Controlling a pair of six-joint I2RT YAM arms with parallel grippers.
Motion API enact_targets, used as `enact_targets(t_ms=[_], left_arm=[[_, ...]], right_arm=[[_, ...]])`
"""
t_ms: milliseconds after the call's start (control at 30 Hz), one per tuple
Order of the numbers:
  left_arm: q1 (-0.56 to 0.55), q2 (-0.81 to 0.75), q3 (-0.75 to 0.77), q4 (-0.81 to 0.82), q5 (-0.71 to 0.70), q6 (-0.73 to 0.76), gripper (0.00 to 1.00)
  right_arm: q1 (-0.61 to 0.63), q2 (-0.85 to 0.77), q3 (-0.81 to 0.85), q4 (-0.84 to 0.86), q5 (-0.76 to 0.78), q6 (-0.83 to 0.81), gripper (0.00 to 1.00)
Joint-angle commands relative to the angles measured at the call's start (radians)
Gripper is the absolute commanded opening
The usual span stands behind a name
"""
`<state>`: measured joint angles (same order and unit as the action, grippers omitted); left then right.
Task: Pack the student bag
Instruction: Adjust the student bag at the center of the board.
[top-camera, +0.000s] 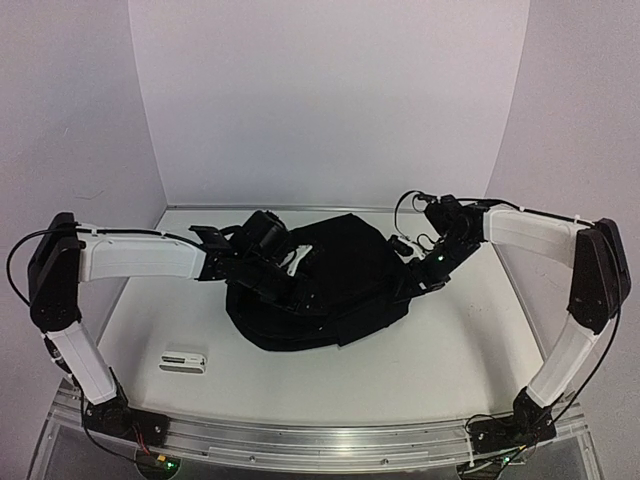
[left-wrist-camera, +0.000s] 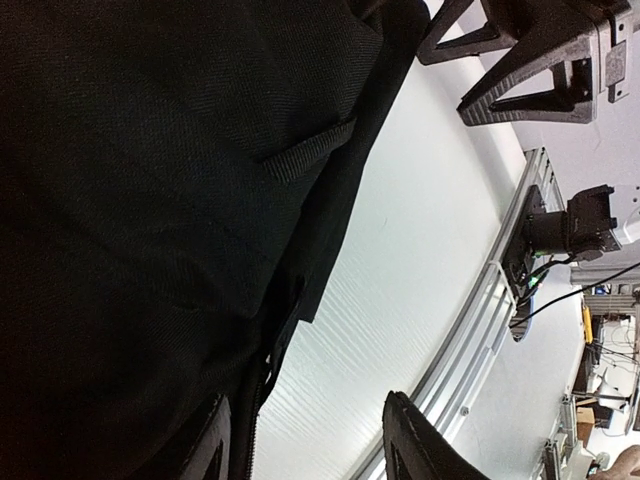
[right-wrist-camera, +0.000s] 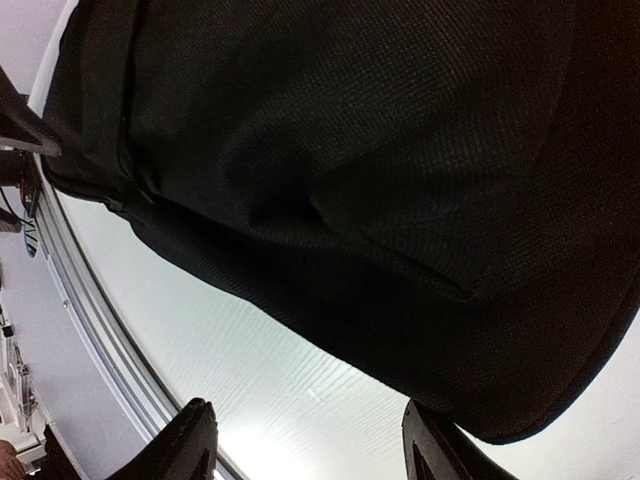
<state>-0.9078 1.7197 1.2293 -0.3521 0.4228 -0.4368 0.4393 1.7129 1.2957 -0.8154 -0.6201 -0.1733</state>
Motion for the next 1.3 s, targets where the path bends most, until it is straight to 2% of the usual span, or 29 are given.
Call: enact_targets(t_ms=[0, 333, 667, 1267], left_arm=[[-0.034, 0.054, 0.112, -0.049, -0.057, 0.044, 0.51], [-0.058, 0.151, 0.208, -0.081, -0.084, 0.074, 0.47], [-0.062, 0.200, 0.237, -0.072, -0.095, 0.070, 0.42], [-0.084, 0.265, 0.303, -0.044, -0.081, 0.067, 0.33]], right_arm=[[0.002, 0.022, 0.035, 0.012, 0.061, 0.014, 0.63], [-0.045, 0.043, 0.080, 0.010, 0.053, 0.041, 0.65], [-0.062, 0.084, 0.098, 0.010, 0.072, 0.065, 0.70], [-0.061, 0.090, 0.096, 0.010, 0.039, 0.093, 0.71]])
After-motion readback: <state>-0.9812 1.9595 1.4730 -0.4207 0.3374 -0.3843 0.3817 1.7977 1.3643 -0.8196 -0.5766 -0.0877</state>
